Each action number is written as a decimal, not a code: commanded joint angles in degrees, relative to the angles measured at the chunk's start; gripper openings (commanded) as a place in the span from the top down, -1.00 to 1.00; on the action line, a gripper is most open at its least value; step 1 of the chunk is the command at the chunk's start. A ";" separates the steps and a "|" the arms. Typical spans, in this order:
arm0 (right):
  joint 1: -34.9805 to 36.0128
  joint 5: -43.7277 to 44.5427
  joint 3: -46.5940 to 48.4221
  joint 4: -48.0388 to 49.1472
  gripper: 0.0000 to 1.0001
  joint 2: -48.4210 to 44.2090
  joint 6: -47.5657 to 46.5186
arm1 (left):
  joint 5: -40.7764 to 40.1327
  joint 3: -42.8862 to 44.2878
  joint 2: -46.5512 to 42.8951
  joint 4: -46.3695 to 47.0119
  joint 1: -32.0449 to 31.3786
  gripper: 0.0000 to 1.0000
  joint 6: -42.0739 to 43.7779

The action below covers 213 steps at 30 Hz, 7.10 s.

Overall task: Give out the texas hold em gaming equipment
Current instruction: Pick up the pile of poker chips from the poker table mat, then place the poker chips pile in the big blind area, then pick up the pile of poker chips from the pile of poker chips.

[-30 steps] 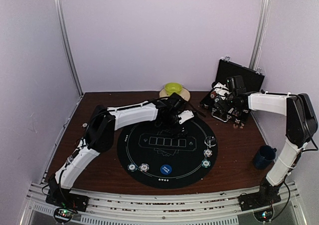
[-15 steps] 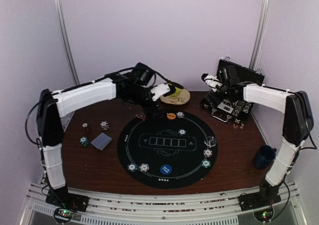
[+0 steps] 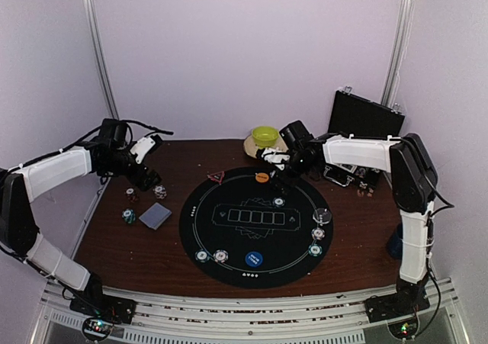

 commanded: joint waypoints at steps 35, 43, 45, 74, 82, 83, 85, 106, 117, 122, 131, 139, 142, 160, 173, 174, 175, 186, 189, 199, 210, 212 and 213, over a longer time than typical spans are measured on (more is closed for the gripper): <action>1.40 -5.33 6.68 -14.13 -0.50 9.73 0.63 | -3.82 -7.23 -2.96 12.61 0.24 -0.96 -3.39; 1.25 -6.69 7.52 -16.84 -0.34 10.16 0.95 | -4.46 -7.58 -3.56 13.07 0.22 -0.96 -3.47; 1.03 -7.34 7.80 -17.50 -0.34 10.30 1.33 | -4.53 -7.51 -3.70 13.08 0.24 -0.96 -3.46; -0.94 -7.03 9.00 -17.21 0.43 11.51 3.18 | -4.97 -7.80 -3.31 13.53 0.21 -0.96 -3.48; -1.08 -7.15 8.80 -15.04 0.47 9.45 4.49 | -4.94 -7.84 -3.02 13.57 0.23 -0.96 -3.48; -1.17 -7.03 8.82 -14.68 0.48 9.16 4.82 | -4.89 -7.76 -2.92 13.58 0.22 -0.96 -3.48; -1.41 -6.93 8.82 -14.02 0.48 8.67 5.29 | -4.94 -7.77 -2.74 13.59 0.21 -0.96 -3.46; -5.67 3.35 12.00 -6.49 0.48 8.53 10.82 | -5.03 -7.70 -1.82 13.61 0.20 -0.96 -3.17; -6.96 2.75 18.91 -8.40 0.49 14.20 10.73 | -5.16 -7.77 -1.80 13.61 0.19 -0.96 -3.08; -7.94 2.72 17.70 -6.64 0.50 14.96 12.20 | -4.68 -7.77 -1.72 13.58 0.20 -0.96 -3.12; -8.75 1.31 17.04 -7.35 0.50 15.91 11.60 | -4.82 -7.68 -1.20 13.52 0.24 -0.96 -3.04; -8.97 0.37 18.04 -7.14 0.49 17.80 11.68 | -4.58 -7.69 -1.11 13.57 0.19 -0.96 -3.03; -8.93 0.06 18.71 -7.25 0.49 18.57 11.70 | -4.58 -7.62 -1.03 13.50 0.19 -0.96 -3.04; -8.93 -0.14 20.96 -9.43 -0.22 19.31 11.97 | -4.19 -7.63 -0.84 13.17 0.21 -0.96 -2.95; -7.67 -3.00 14.40 -7.61 -1.00 -2.39 21.86 | -0.08 -7.61 -3.31 9.93 0.20 -0.96 0.44; -6.98 -4.64 13.44 -7.80 -1.00 -4.07 23.55 | 1.70 -7.73 -3.53 9.24 0.20 -0.96 1.61; -5.86 -5.87 12.48 -8.09 -1.00 -5.34 24.94 | 3.38 -7.83 -3.54 8.48 0.19 -0.96 2.63; 7.50 -10.21 0.10 -3.96 -1.00 -17.39 37.56 | 2.78 -2.78 7.46 -1.70 1.13 -0.96 9.29; 7.76 -9.32 -0.57 -3.32 -1.00 -17.99 38.38 | 2.23 -1.53 9.29 -2.06 1.77 -0.95 9.86; 10.99 -7.69 3.96 -5.35 -1.00 -13.77 36.71 | 1.56 -1.16 13.26 -1.75 1.83 -0.96 9.88; 16.58 6.31 5.31 -7.10 -1.00 -13.02 30.05 | 2.78 -1.38 10.74 -1.36 1.80 -0.96 9.70; 16.49 8.52 4.42 -6.70 -1.00 -13.63 28.37 | 3.26 -1.38 9.97 -1.50 1.83 -0.96 9.75; 16.44 9.18 3.78 -6.67 -1.00 -13.96 27.46 | 3.33 -1.45 9.67 -1.70 1.82 -0.96 9.71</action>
